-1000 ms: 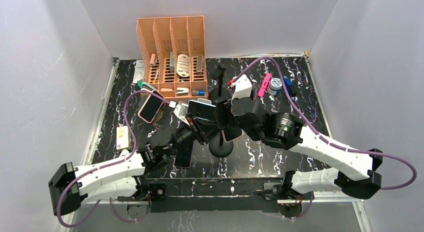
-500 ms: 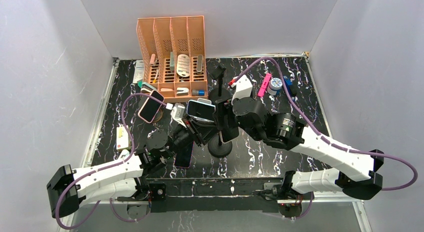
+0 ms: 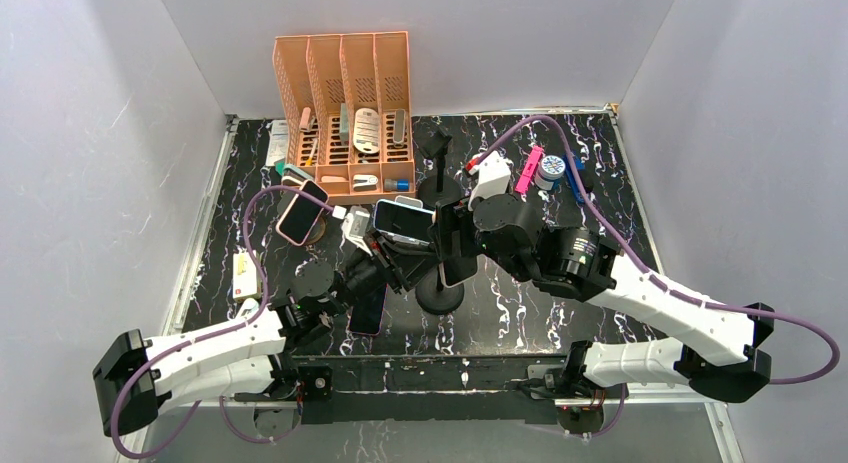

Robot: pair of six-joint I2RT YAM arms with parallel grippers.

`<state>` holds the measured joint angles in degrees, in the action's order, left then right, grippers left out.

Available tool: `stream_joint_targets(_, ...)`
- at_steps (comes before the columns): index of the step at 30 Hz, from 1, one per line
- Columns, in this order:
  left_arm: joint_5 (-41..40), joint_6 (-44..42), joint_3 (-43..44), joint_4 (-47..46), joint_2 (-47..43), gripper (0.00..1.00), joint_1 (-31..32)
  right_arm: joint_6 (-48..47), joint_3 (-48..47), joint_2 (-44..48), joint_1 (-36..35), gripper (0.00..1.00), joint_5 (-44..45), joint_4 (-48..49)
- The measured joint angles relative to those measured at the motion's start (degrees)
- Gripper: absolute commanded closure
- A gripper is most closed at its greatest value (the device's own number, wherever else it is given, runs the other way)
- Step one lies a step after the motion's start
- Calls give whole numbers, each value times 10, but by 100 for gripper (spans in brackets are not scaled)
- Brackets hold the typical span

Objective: Remove the phone from the phone stand

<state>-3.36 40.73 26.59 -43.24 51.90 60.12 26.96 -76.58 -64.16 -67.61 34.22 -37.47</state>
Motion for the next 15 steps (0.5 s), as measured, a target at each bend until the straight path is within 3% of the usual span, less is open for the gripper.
stream_joint_targets(10,0,-1,-9,9,-36,44,-7,-10,0,11,19,99,6,-33)
stream_joint_targets(15,4,-5,-9,15,-33,40,-7,-11,0,11,20,99,1,-33)
